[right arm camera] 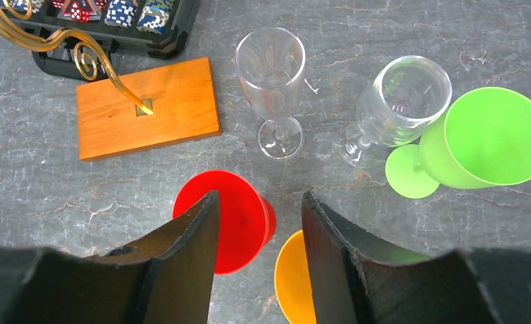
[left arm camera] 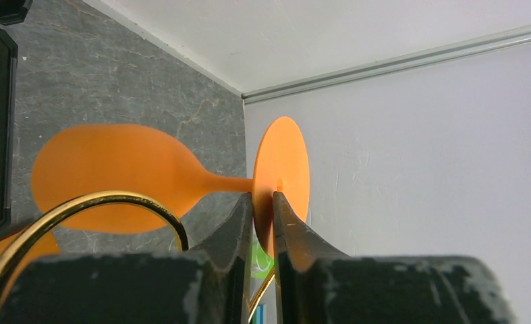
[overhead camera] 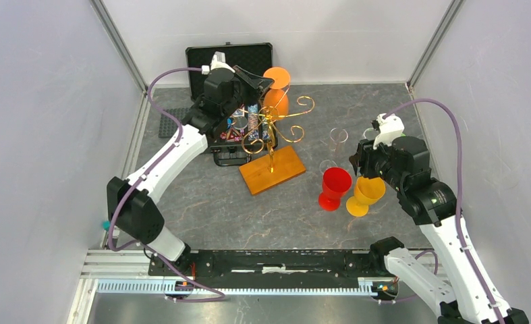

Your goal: Take the wine glass off the wine glass rack

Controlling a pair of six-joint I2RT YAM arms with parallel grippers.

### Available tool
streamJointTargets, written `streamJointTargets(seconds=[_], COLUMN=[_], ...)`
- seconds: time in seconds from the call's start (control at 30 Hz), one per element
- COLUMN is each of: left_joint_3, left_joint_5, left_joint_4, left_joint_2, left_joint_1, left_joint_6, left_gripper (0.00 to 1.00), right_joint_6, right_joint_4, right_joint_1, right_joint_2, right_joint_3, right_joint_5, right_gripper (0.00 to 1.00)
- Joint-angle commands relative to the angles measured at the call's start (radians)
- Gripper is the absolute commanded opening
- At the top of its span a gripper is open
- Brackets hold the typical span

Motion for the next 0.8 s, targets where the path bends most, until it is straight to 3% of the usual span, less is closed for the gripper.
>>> streamJointTargets(seconds=[0.0, 0.33, 0.77], left_joint_3=[-0.015, -0.043, -0.080], left_joint_5=[-0.017, -0.011, 0.071], left_joint_4=[0.039, 0.107, 0.295], left_joint_2=[-0.059, -0.095, -0.072], left_joint_1=[0.002, 0.003, 0.003], left_joint_6=[-0.026, 0.013, -0.026], left_gripper=[0.12, 0.02, 0.02], right_joint_6=[0.008, 0.010, 0.015], right_joint_4=[0.045, 0.054, 0.063], right_joint_1=[0.003, 0.003, 0.004], right_joint_2=[-0.010, -0.012, -0.012], right_joint_3=[-0.004, -0.009, -0.013], right_joint_5=[0.012, 0.006, 0.004], right_gripper=[0.53, 0.53, 0.54])
